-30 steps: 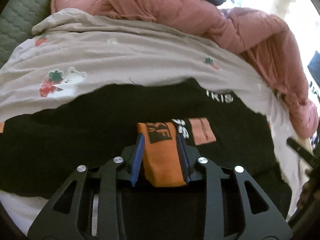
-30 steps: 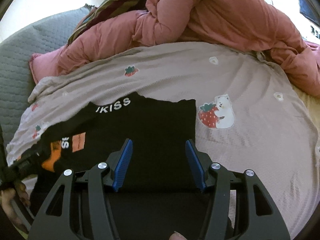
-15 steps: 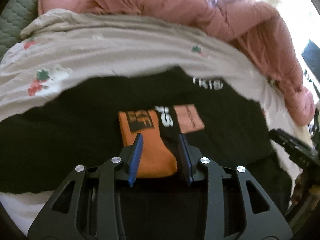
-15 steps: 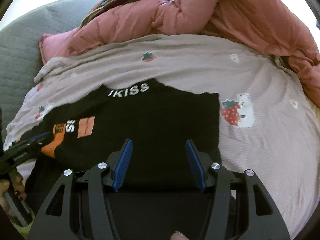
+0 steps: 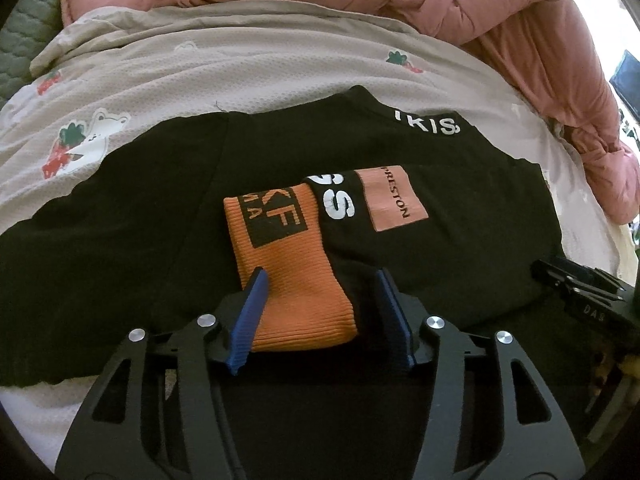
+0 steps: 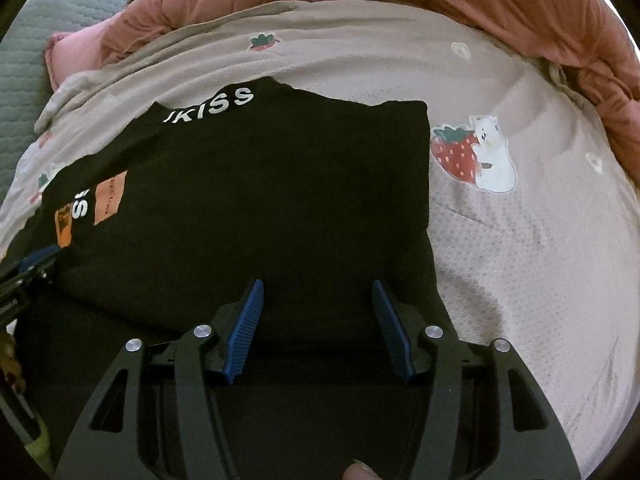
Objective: Fold small clothes
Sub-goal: 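Move the left gripper toward the other sleeve's orange cuff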
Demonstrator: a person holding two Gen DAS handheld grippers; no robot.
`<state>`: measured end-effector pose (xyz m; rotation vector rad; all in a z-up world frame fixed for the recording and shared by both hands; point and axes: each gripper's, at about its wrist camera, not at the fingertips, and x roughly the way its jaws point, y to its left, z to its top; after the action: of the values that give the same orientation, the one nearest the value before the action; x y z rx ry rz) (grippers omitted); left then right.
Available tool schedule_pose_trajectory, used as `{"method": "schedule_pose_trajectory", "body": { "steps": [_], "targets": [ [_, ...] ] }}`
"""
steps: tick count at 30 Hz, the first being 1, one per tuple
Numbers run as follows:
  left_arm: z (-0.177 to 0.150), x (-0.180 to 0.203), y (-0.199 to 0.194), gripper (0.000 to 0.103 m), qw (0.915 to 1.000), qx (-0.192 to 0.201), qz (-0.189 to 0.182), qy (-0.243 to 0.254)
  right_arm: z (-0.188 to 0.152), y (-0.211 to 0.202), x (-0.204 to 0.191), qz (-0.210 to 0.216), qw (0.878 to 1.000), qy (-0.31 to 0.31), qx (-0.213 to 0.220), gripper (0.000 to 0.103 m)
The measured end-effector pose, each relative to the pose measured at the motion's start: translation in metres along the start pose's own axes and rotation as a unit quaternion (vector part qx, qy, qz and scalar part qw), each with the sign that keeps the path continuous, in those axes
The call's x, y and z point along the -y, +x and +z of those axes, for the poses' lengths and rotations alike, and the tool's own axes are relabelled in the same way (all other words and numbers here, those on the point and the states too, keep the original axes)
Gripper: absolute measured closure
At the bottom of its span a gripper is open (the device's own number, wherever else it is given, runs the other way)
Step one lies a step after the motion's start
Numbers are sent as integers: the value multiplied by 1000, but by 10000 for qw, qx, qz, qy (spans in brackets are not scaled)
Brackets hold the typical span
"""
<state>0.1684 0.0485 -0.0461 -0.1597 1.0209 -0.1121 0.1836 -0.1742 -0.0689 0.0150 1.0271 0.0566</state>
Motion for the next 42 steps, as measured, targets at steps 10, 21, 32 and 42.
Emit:
{"method": "schedule_pose_trajectory", "body": {
  "steps": [10, 21, 32, 42],
  "targets": [
    [-5, 3, -11, 40, 10000, 55, 20, 49, -4, -15, -7, 120, 9998, -63, 119, 32],
    [-7, -5, -43, 24, 9987, 492, 154, 11, -4, -36, -26, 301, 9985, -211, 404, 13],
    [-6, -22, -79, 10, 9946, 996, 249, -122, -1, -48, -41, 334, 9973, -299, 577, 6],
    [-7, -61, -102, 10, 9879, 1289, 722, -474, 2, -64, -62, 484, 9950, -433, 758, 5]
  ]
}}
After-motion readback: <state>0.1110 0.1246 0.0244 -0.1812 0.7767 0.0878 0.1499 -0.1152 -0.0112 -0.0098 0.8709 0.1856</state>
